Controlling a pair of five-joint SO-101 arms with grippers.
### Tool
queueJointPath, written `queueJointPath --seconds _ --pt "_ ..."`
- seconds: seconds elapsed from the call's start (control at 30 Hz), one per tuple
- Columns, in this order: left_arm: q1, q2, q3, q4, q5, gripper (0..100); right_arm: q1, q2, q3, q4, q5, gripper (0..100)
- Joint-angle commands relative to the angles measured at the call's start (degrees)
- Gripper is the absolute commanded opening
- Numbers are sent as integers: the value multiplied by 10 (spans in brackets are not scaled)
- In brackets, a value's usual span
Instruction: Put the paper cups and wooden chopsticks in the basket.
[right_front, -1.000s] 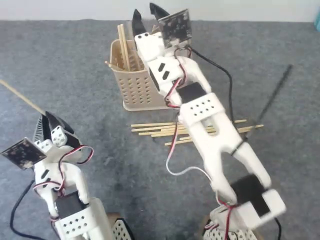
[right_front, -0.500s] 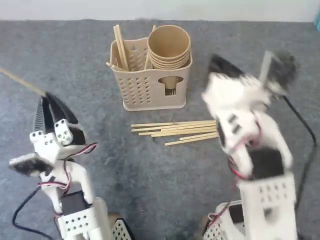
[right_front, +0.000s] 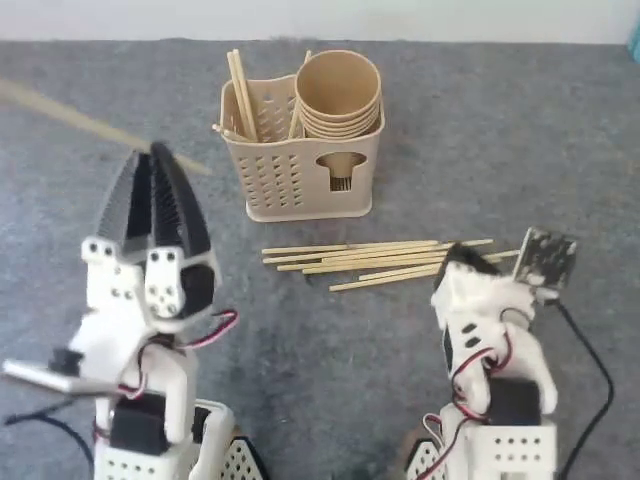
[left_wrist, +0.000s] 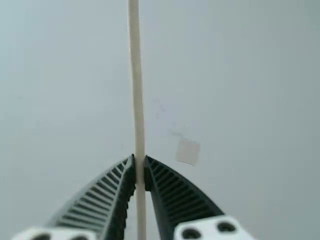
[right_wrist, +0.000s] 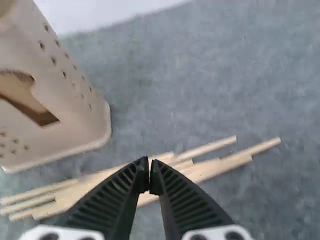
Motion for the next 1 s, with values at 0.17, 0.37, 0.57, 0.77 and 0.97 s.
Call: queueJointPath --seconds 0.17,0.37,0.57,0.77,0.97 --pt "11 364 -267 1 -4 13 29 -88 124 -16 -7 16" --pt "16 556 -375 1 -4 13 62 -98 125 -17 -7 16" --pt "12 736 -457 1 -4 13 68 -98 125 -17 -7 16" --pt "10 823 -480 1 -5 26 68 -98 125 -17 -7 16" --pt "10 826 -468 1 -2 202 68 -98 125 -17 -6 16"
